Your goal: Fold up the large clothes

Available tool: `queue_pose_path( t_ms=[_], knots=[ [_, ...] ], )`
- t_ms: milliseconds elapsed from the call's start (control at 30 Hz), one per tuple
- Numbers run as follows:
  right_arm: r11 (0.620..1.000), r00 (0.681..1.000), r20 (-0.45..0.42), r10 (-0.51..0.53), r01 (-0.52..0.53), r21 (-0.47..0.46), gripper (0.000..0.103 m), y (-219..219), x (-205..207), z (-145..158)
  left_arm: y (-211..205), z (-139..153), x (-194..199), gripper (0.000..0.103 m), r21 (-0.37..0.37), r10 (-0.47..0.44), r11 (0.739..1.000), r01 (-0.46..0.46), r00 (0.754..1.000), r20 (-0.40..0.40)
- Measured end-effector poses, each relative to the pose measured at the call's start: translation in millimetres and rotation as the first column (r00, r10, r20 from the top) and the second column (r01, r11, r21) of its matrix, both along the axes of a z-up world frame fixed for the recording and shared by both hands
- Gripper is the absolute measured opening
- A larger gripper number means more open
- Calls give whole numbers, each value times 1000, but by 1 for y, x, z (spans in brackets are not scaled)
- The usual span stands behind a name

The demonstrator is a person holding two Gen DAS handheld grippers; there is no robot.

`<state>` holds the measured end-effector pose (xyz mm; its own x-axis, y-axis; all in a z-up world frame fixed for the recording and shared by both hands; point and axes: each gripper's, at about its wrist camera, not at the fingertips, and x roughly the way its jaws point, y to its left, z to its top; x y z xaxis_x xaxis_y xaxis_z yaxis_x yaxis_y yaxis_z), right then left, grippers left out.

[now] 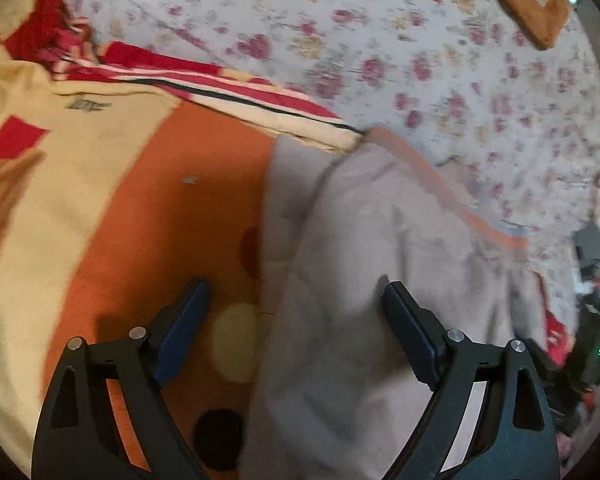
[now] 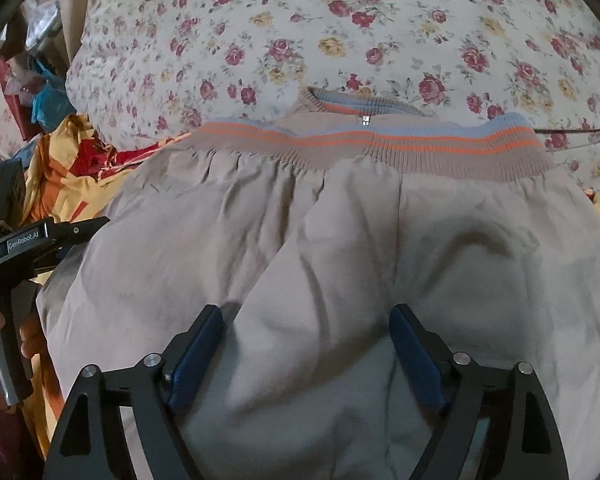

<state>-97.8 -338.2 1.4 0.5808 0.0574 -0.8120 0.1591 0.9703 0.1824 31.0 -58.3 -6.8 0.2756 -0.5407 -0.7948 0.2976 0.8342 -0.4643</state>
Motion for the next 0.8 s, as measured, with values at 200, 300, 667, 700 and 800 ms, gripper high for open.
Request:
queue_pose_path(
  t_ms=[200,300,667,700,800],
  knots=[
    [1000,1000,22,-1,1,13,87,-1,-1,-2,-17,-2,-2,71,-40,-88,995,86,996,-35],
    [1000,1000,23,7,-7,12,87,-1,1,-2,-2,-6,8,71,-108,-24,994,11,993,-118],
    [993,993,27,-115,114,14,61,-30,-15,16,-27,-5,-2,55,-10,-104,995,104,993,-50],
    [994,994,19,-112,112,17,60,-33,-17,15,-26,-5,-1,38,-37,-100,995,97,993,-63],
    [990,991,46,-127,124,65,60,-41,-37,27,-25,-2,-3,24,-78,-91,993,86,994,-65]
  ],
)
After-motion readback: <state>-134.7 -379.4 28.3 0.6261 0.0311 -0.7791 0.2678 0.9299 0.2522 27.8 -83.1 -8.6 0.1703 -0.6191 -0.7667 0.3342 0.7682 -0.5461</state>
